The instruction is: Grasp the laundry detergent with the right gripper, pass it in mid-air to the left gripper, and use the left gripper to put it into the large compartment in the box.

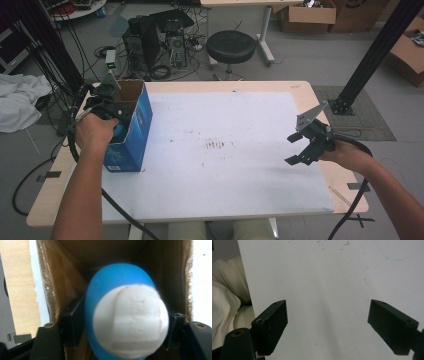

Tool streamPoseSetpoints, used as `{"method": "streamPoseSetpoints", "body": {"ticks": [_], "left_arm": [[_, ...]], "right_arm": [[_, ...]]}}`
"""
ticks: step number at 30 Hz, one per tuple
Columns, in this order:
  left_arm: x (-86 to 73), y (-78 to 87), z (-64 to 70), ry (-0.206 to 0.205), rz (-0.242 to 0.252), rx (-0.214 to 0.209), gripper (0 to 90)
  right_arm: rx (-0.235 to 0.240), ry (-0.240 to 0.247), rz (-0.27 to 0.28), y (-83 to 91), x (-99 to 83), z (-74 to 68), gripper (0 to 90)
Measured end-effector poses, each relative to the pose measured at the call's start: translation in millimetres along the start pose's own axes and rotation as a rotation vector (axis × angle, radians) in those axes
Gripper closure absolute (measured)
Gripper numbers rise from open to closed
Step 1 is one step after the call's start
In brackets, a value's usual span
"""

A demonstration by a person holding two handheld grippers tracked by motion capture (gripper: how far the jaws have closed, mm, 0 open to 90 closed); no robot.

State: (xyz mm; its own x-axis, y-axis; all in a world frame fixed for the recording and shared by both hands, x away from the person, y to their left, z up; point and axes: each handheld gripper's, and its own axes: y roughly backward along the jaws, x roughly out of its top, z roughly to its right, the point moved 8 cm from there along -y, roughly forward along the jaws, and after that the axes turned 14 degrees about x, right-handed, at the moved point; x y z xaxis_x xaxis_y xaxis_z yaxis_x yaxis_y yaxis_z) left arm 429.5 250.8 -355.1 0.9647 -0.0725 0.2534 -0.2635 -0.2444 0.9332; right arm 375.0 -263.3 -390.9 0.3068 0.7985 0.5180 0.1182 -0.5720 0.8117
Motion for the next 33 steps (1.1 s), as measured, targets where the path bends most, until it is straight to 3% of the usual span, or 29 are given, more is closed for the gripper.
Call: {"method": "streamPoseSetpoints", "body": {"ticks": [7, 13, 26, 33], "left_arm": [[-0.4, 2.3, -1.9, 0.011, 0.019, -0.034, 31.7], [1.3, 10.0, -4.9, 0.01, 0.028, -0.022, 27.1], [6.1, 44.7, -8.8, -0.001, 0.072, -0.047, 26.3], [11.4, 67.4, 3.2, -0.042, 0.113, -0.069, 25.1]], "right_arm": [[0.001, 0.004, -0.002, -1.2, 1.3, -0.3, 16.0], [0.001, 0.007, -0.005, -0.7, 3.8, -1.5, 16.0], [-0.006, 0.012, -0.002, 2.9, 5.5, -5.2, 16.0], [-0.013, 0.018, 0.003, 5.6, 7.3, -9.1, 16.0]]}}
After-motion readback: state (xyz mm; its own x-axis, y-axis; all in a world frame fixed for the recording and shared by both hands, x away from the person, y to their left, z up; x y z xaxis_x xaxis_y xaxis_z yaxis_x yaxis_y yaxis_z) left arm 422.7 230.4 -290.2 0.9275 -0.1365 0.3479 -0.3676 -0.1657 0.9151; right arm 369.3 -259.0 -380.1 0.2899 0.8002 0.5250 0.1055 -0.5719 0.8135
